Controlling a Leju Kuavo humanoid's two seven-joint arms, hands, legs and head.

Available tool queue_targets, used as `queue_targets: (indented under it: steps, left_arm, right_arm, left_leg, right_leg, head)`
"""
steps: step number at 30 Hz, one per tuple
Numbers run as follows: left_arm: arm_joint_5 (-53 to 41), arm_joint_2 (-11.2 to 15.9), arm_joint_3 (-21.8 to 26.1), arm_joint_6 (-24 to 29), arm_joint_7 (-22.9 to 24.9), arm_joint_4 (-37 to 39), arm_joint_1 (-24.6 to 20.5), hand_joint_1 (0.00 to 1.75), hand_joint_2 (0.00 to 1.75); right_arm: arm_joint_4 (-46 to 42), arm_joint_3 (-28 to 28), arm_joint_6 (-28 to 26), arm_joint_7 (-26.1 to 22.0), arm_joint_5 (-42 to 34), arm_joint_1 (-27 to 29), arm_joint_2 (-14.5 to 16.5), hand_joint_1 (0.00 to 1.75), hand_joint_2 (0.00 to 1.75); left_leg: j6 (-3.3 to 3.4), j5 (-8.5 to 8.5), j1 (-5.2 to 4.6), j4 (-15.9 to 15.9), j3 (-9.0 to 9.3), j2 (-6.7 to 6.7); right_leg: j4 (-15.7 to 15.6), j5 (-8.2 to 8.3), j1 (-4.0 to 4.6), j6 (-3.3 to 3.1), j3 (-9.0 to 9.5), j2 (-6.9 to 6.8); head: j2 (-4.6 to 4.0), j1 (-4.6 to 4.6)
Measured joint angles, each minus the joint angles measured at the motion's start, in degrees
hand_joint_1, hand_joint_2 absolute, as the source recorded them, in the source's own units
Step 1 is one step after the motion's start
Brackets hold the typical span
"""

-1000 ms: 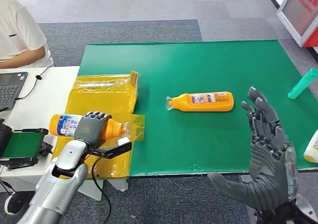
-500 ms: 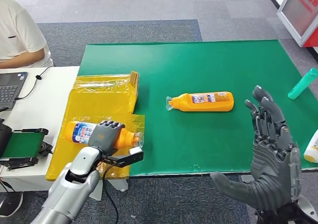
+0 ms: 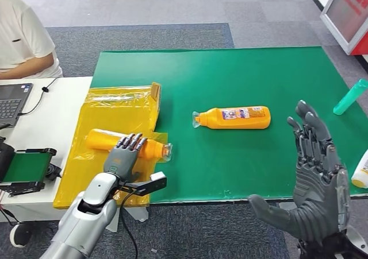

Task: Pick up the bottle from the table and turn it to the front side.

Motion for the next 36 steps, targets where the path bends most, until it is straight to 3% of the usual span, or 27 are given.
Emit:
queue_targets:
  steps: [18,25,30,36]
  left_arm:
    - [7.68,-4.41,10.04,0.98,-6.39,-6.21,4.68,0.0,1.75]
    - [23.08,-6.9,13.11,-3.85,-9.29,-16.57,7.49,0.0,1.75]
    - [26.63,-7.55,13.59,-5.2,-9.34,-19.14,8.26,0.0,1.75]
    - [50.76,-9.7,16.56,-14.59,-6.87,-32.02,13.41,0.0,1.75]
  right_arm:
    - [0.87,-1.72,0.15,0.31,0.6,2.55,0.36,0.0,1.75]
    - [0.87,-2.25,-0.02,0.78,1.92,2.77,0.98,0.0,1.75]
    - [0.88,-2.28,-0.02,1.14,2.34,2.77,1.11,0.0,1.75]
    - [3.5,-2.54,0.46,4.95,4.57,1.64,1.45,0.0,1.75]
  left_leg:
    - [0.0,0.0,0.0,0.0,0.0,0.0]
    - [0.02,-0.02,0.0,0.0,-0.01,0.0]
    - [0.03,-0.03,0.0,0.0,-0.02,0.0]
    - [0.03,-0.06,0.01,0.0,-0.03,0.0]
  right_leg:
    - [0.0,0.0,0.01,0.0,-0.02,0.0]
    - [0.0,-0.01,0.0,0.01,-0.02,0.01]
    - [0.0,-0.01,0.0,0.01,-0.03,0.01]
    - [0.0,-0.03,0.01,0.02,-0.03,0.0]
  head:
    - [0.0,-0.01]
    - [0.0,0.01]
    - [0.0,0.01]
    - [0.0,0.01]
